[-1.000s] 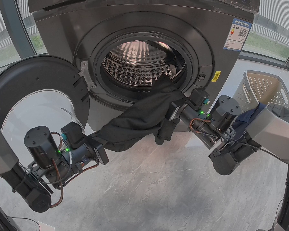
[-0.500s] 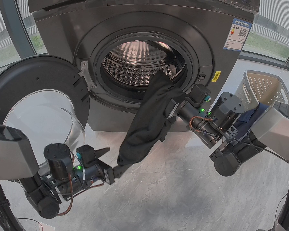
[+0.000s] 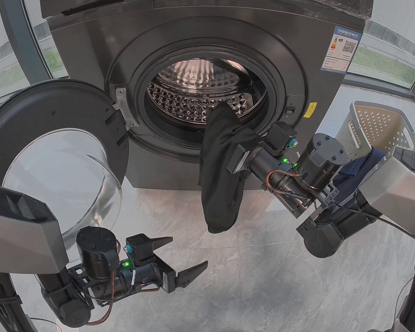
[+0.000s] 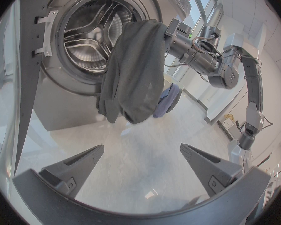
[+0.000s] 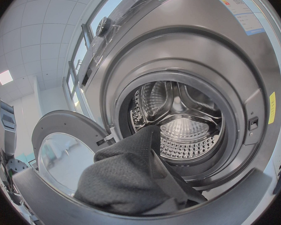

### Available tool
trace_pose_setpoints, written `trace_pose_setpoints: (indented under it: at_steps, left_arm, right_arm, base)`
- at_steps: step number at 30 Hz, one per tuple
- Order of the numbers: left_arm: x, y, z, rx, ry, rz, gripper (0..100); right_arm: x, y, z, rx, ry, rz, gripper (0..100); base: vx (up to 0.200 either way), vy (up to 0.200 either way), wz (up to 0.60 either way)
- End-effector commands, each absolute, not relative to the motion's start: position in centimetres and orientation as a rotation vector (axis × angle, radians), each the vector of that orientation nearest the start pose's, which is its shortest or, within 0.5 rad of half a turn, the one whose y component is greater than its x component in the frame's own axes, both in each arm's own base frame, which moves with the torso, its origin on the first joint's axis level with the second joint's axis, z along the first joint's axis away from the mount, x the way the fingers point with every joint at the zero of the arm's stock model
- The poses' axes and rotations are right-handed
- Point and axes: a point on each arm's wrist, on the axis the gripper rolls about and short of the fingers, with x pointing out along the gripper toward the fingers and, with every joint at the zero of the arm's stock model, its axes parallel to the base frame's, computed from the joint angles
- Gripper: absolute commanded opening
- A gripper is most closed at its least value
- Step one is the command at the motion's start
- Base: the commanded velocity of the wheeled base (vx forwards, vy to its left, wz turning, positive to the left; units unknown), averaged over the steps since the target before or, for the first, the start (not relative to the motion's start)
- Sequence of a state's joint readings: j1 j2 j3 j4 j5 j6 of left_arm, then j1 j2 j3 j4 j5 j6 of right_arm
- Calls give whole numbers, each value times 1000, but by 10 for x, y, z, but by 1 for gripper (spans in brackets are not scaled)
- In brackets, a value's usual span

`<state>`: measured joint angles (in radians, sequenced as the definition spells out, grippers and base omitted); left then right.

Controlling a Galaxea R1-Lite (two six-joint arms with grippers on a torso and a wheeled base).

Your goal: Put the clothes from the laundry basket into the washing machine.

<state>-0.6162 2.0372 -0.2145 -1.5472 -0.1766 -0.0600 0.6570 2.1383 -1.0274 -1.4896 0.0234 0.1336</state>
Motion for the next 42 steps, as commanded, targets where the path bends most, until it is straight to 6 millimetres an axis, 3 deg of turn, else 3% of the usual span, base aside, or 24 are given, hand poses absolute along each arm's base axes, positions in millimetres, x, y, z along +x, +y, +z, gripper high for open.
trace_pose_setpoints:
  at_steps: [1, 7, 15, 24, 32, 33, 42]
  left_arm:
    - [246, -182, 69, -43, 149, -790, 100]
    - [279, -206, 82, -82, 19, -792, 100]
    - [305, -225, 75, -94, -32, -790, 100]
    - [334, -229, 63, -101, -62, -715, 100]
    - [354, -231, 62, -117, -111, -621, 100]
    - [356, -232, 63, -121, -120, -611, 0]
    - [363, -230, 76, -153, -169, -567, 0]
  right_arm:
    - [308, 255, 163, 250, -299, 713, 0]
    - [309, 257, 160, 248, -291, 713, 0]
    - [303, 262, 160, 250, -286, 730, 0]
    - [290, 274, 163, 266, -283, 745, 0]
    - [278, 273, 162, 269, -260, 762, 0]
    - [277, 273, 162, 271, -260, 761, 0]
    - [278, 259, 164, 279, -246, 718, 0]
  base:
    - [0, 0, 0]
    - [0, 0, 0]
    - [0, 0, 0]
    - [0, 0, 0]
    - [0, 0, 0]
    - [0, 0, 0]
    - [0, 0, 0]
